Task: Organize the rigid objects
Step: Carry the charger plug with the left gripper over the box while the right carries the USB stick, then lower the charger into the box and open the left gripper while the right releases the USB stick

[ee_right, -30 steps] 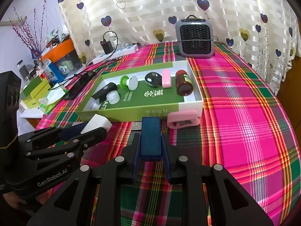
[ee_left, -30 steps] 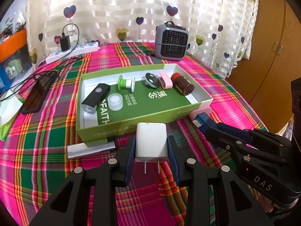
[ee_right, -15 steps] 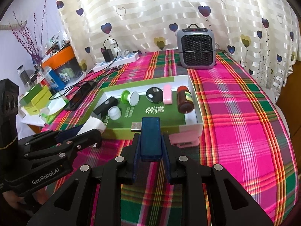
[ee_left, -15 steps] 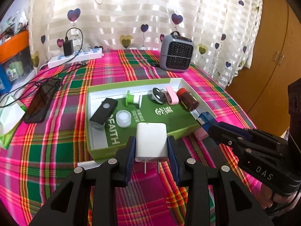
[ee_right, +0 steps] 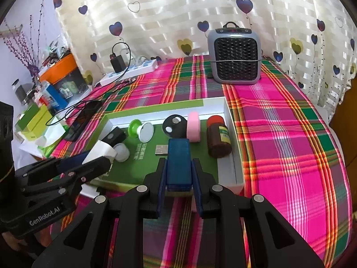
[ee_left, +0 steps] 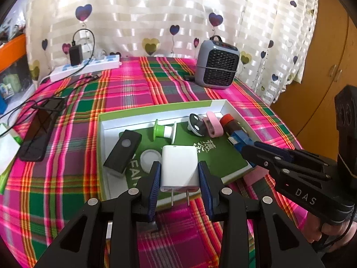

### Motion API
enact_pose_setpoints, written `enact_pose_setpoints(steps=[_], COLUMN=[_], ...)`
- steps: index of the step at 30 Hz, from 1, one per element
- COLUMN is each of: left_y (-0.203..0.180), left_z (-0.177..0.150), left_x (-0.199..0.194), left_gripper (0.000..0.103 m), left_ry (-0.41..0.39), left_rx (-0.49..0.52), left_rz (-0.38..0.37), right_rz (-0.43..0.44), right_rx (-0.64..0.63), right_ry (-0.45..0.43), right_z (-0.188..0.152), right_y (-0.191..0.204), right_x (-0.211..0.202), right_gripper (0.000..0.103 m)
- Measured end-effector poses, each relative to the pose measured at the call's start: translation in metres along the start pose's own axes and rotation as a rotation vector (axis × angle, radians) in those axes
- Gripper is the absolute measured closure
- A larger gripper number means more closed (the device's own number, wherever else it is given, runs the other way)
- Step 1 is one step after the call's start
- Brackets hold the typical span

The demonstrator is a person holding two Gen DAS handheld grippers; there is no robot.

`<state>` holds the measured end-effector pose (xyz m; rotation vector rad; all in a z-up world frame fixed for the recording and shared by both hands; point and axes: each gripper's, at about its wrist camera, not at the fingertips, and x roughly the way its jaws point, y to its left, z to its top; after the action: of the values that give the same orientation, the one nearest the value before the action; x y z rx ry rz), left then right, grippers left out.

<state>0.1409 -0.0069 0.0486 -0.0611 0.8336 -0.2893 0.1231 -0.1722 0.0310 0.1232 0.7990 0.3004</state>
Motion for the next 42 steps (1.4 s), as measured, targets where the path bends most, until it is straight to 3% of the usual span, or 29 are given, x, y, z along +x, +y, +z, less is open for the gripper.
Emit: enact_pose_setpoints(steps=[16, 42], left_y=[-0.002, -0.008], left_z=[0.007, 0.015], left_x=[0.037, 0.068], left_gripper=[0.071, 0.071], left_ry=[0.06, 0.102], left_rx=[0.011, 0.038], left_rz=[0.003, 0.041], right_rz=[0.025, -0.123], right_rx=[-0.008, -0.106], right_ry=[0.095, 0.088], right_z=[0.009, 0.014], right_y=[-0.008, -0.007], right_x=[0.035, 0.055], right_gripper=[0.08, 0.08])
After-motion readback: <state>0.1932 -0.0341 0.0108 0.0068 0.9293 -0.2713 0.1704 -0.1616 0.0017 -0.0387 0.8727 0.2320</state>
